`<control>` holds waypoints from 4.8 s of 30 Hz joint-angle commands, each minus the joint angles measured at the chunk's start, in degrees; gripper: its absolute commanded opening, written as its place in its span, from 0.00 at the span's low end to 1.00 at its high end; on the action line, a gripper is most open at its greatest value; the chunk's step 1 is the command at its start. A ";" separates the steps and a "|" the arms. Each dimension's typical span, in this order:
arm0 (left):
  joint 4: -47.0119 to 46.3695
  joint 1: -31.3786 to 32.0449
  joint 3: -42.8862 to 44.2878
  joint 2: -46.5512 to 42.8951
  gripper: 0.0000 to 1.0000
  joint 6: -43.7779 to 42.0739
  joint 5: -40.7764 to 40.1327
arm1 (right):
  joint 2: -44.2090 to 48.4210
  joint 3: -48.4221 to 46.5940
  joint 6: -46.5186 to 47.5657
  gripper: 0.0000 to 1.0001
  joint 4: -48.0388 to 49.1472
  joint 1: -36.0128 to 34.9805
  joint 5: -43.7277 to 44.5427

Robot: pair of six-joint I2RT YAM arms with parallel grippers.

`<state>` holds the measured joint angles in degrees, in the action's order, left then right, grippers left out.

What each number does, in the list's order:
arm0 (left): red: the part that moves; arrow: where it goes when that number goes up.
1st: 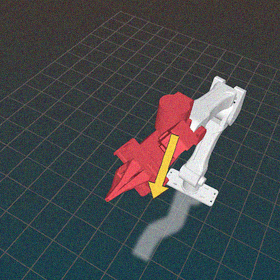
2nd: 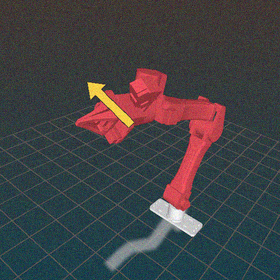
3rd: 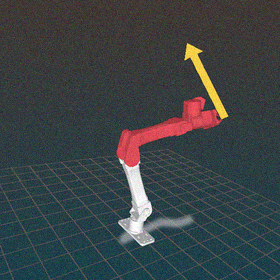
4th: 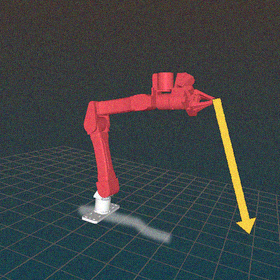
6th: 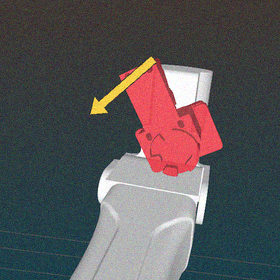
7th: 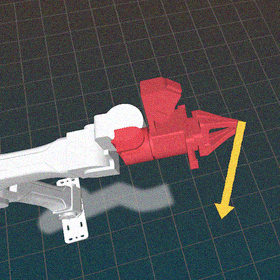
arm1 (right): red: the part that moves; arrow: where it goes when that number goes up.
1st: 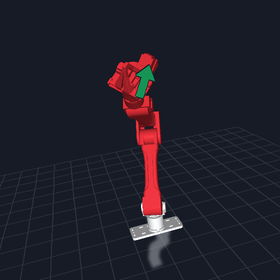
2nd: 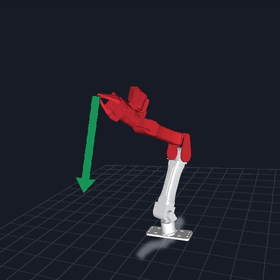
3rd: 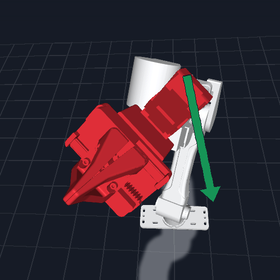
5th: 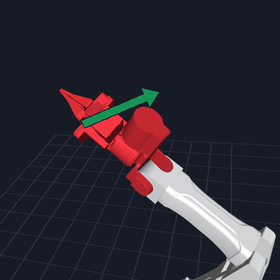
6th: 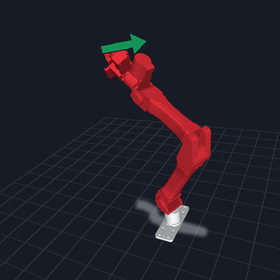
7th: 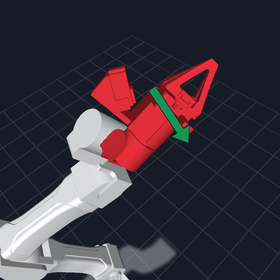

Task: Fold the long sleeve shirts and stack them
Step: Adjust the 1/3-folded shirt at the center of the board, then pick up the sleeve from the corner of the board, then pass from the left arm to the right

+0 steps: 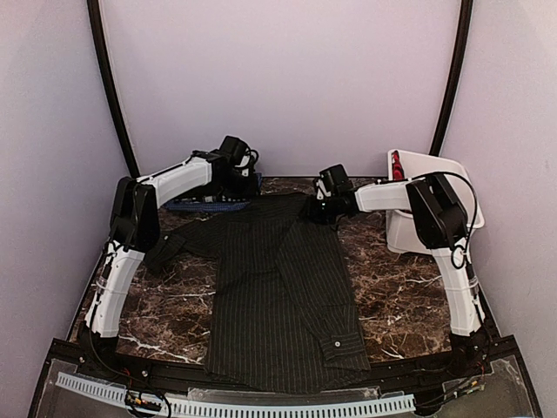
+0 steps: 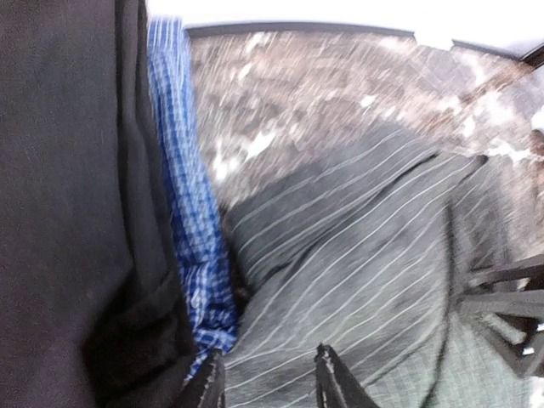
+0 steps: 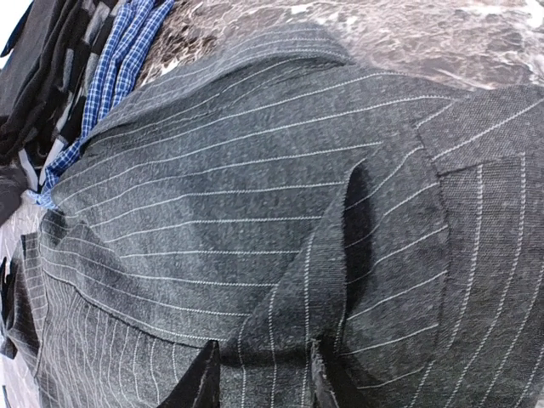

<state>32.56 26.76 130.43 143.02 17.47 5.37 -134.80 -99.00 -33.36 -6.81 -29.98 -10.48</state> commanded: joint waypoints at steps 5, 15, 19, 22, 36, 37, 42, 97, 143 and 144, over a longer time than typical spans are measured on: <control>6.76 -0.48 -0.59 -10.60 0.42 2.50 -1.22 | 3.21 0.57 2.15 0.44 0.44 0.84 -3.02; -3.14 -3.50 -42.70 -42.75 0.43 14.68 -13.87 | 14.34 4.44 7.70 0.65 2.54 -0.51 -6.46; -3.65 -5.32 -54.74 -51.43 0.43 19.04 -18.60 | 18.81 7.26 8.97 0.68 3.83 -1.66 -7.12; -3.05 -6.24 -61.29 -54.67 0.43 22.41 -22.15 | 22.41 9.92 9.26 0.69 5.32 -2.46 -7.45; -4.99 -10.63 -62.64 -44.47 0.48 26.48 -25.80 | 39.54 20.08 9.98 0.71 8.38 -2.83 -6.39; -4.77 -10.67 -61.95 -43.47 0.49 26.26 -25.81 | 40.28 20.68 9.99 0.72 8.38 -2.84 -6.32; -4.06 -10.72 -58.97 -37.86 0.50 26.16 -27.31 | 43.57 23.79 10.22 0.72 8.70 -2.82 -5.53; -24.38 -1.17 -53.50 -61.87 0.00 -0.03 29.76 | 43.31 29.87 15.47 0.72 19.73 -9.08 -17.10; -20.66 4.70 -56.97 -54.18 0.50 23.88 8.77 | 42.68 30.15 -0.47 0.00 5.38 -14.27 0.26; -22.09 4.70 -59.38 -54.80 0.48 28.46 9.22 | 42.69 30.23 -0.13 0.00 5.46 -14.31 0.26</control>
<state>9.23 31.20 76.42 91.72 30.28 21.15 -94.19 -69.65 -32.29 -4.32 -44.21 -11.81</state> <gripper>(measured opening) 0.505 0.005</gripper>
